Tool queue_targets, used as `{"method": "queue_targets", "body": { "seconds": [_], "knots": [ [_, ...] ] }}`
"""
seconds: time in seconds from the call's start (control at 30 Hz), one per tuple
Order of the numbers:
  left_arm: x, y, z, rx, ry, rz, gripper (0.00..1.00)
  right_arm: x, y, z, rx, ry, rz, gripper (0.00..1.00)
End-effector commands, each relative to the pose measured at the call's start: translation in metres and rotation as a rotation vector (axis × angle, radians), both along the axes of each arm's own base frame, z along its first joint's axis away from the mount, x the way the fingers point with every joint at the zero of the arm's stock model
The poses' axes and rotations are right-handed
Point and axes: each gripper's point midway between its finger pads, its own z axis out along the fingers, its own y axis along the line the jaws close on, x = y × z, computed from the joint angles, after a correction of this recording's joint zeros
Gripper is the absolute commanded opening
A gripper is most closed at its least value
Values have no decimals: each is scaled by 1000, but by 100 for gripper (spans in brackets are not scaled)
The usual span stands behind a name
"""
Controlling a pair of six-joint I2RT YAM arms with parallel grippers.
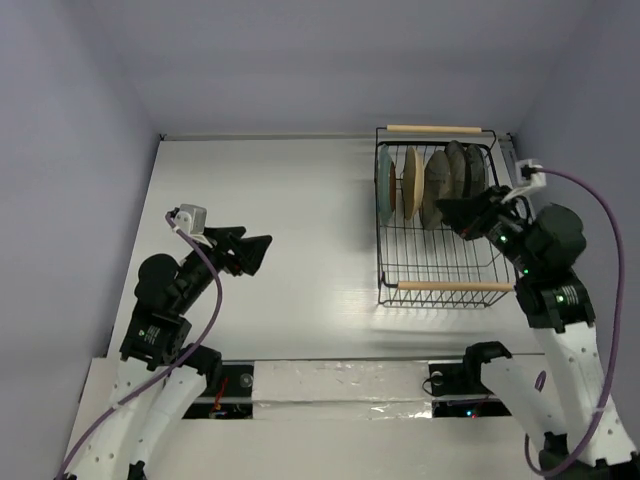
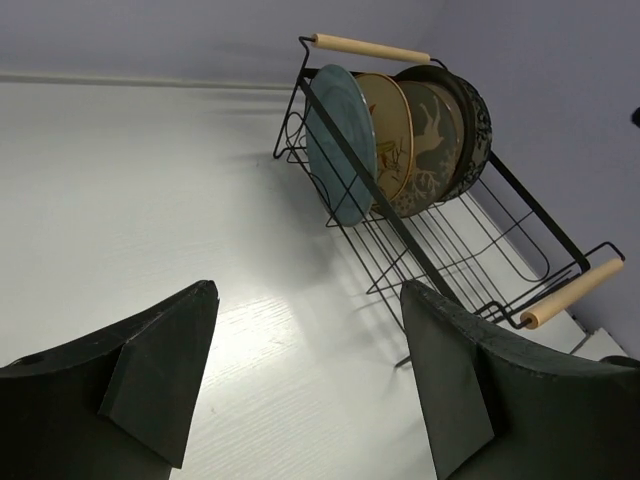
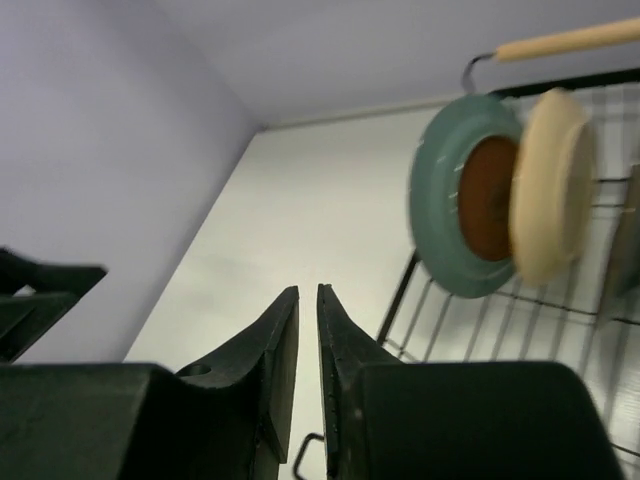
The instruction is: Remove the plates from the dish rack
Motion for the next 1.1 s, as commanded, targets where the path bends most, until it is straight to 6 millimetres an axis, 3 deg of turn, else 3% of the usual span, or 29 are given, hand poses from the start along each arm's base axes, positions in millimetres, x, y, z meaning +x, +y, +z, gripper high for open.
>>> {"method": "queue_targets", "body": {
  "seconds": [0.0,0.03,0.07,0.13,0.17,0.2,0.23,0.27,0.33,0.37,0.4,0.47,0.5,0.53,0.6,0.63,0.67,0.73,0.77,0.8,0.87,0.93,1.07],
  "knots": [
    [-2,3,19,0,-58,14,71,13,22,23,-12,-50,16,21],
    [-3,5,19,2,-61,18,71,28,31,11,-35,-2,13,25],
    [-2,7,19,3,-57,32,71,31,36,19,-55,-14,9,26],
    [-3,9,17,12,-55,38,71,46,44,12,-96,22,-32,31],
    [-3,9,18,12,-57,37,69,63,49,-1,-139,62,-49,38],
    [-4,8,18,13,-60,31,67,66,53,3,-155,72,-52,41],
    [-5,7,20,12,-69,22,65,78,45,1,-182,87,-125,44],
    [-8,4,22,7,-83,1,58,90,49,-10,-224,112,-141,51],
    [-12,3,27,0,-106,-10,45,101,47,-4,-256,112,-193,61],
    [-12,4,29,-4,-116,-3,28,107,45,-6,-280,116,-212,70],
    [-12,7,31,-8,-122,10,18,117,46,-20,-317,156,-226,72],
    [-8,14,28,-8,-106,62,0,128,47,-18,-352,158,-256,75],
    [-6,17,29,-8,-103,77,0,136,53,-33,-395,196,-255,76],
    [-5,18,28,-7,-95,86,0,143,51,-27,-407,191,-282,76],
    [-2,20,26,-6,-84,99,0,149,58,-37,-467,220,-279,77],
    [0,21,24,-2,-77,108,0,161,58,-52,-507,252,-302,77],
    [0,20,22,1,-70,101,0,165,64,-47,-520,242,-302,77],
    [0,20,22,1,-69,97,10,176,72,-64,-572,279,-302,77],
    [1,20,21,1,-67,100,21,181,73,-61,-578,272,-312,77],
    [1,20,21,1,-68,97,26,186,71,-64,-595,280,-331,77],
    [0,19,22,-1,-73,92,32,198,73,-83,-650,318,-346,76],
    [0,19,22,1,-76,89,36,205,70,-82,-681,328,-373,75],
    [0,21,22,0,-75,95,39,221,72,-100,-746,358,-398,73]
  ]
}}
